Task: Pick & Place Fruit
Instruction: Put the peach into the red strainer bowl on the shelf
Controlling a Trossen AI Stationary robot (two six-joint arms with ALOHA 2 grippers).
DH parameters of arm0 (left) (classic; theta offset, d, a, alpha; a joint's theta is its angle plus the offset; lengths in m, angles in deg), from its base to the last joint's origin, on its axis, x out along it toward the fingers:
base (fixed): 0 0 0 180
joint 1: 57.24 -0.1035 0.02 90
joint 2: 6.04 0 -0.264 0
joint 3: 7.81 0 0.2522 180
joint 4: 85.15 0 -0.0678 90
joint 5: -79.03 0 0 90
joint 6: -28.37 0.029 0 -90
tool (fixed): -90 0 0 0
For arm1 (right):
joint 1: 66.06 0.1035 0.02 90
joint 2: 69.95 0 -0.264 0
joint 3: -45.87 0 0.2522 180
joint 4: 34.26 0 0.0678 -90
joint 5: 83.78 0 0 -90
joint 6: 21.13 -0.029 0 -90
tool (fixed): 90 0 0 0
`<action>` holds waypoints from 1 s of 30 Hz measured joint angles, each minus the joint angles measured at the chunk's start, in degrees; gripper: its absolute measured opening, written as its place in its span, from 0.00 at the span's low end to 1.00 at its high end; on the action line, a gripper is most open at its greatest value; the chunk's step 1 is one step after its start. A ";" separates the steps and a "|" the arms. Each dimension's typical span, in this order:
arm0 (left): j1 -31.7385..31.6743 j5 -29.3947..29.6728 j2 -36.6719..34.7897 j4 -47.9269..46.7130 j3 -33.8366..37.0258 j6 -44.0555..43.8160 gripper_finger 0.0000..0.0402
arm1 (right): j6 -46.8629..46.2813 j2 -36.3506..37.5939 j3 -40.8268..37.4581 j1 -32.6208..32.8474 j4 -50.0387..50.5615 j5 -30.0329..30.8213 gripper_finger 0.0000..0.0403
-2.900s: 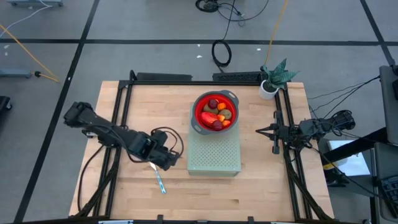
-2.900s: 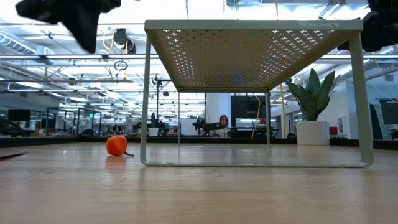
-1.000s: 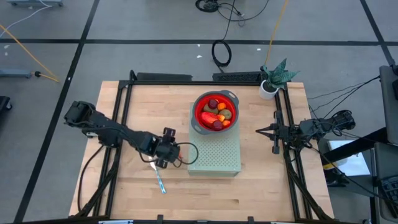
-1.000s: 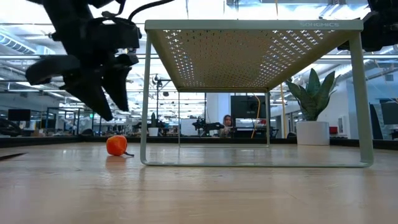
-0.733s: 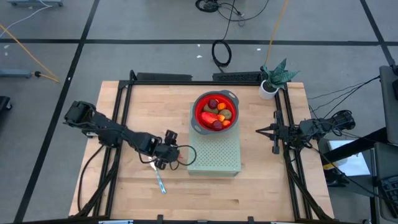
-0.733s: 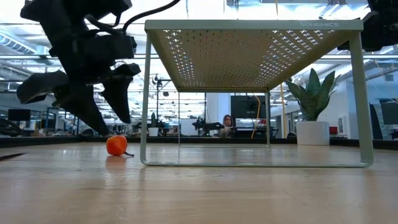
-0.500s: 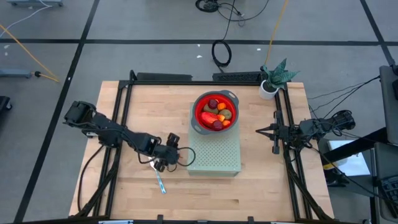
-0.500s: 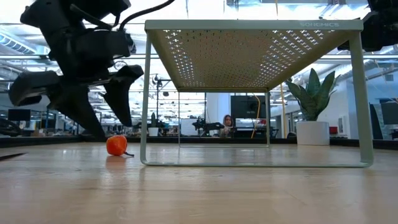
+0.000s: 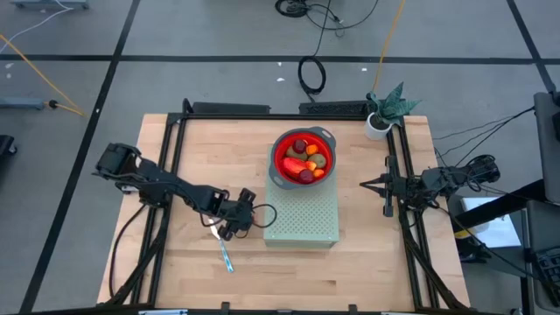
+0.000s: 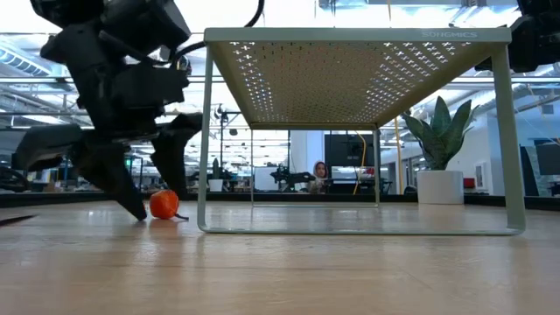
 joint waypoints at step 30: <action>-0.21 1.97 2.75 -9.53 -4.66 -13.90 0.22 | -0.04 -0.02 -0.02 0.00 -0.44 0.00 0.00</action>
